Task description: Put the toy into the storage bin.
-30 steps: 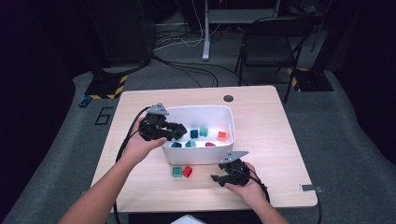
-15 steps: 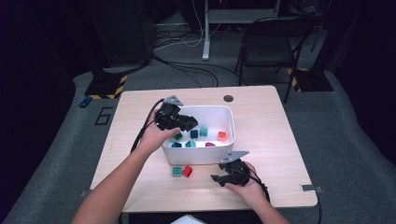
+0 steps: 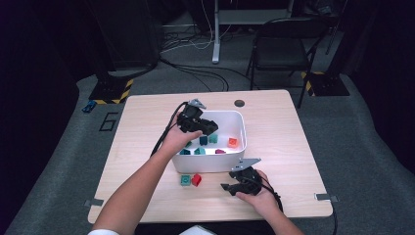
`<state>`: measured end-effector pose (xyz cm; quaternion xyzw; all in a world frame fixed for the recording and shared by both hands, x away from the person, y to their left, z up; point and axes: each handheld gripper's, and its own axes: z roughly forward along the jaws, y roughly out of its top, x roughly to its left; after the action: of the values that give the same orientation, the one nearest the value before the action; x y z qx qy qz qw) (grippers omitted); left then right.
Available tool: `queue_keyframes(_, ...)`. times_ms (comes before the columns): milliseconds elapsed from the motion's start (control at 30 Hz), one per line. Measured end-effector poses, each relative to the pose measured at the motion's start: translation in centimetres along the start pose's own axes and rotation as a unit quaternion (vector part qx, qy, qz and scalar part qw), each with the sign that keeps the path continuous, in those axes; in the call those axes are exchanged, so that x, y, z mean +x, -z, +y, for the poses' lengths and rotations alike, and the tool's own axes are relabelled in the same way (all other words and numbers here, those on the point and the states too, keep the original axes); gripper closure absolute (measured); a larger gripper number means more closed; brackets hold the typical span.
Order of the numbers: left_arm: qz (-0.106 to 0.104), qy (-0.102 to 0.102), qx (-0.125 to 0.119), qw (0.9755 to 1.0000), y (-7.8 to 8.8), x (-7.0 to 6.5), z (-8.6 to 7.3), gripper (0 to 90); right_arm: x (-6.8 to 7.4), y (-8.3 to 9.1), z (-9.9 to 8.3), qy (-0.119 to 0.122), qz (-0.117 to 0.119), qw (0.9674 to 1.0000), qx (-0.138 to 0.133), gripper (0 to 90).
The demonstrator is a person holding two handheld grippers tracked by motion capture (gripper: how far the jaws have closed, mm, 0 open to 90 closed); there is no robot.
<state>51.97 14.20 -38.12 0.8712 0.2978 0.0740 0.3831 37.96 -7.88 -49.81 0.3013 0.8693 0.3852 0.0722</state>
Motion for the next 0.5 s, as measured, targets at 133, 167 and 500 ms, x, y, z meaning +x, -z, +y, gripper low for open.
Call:
queue_keyframes(133, 0.006, 0.0, 0.016, 0.9998, -0.4, 0.1, -0.2, 57.1, 0.1, 0.0, 0.0, -0.001, 0.002, 1.0, 0.001, 41.4)
queue_keyframes(167, 0.006, 0.0, 0.016, 0.9998, -0.4, 0.1, -0.2, 55.3, 0.1, 0.0, 0.0, -0.001, 0.002, 1.0, 0.001, 41.4)
queue_keyframes(500, 0.015, 0.004, -0.004, 0.9999, 2.1, 0.1, -0.7, 50.7, 0.0, 0.0, 0.0, 0.002, 0.001, 1.0, 0.0, 41.4)
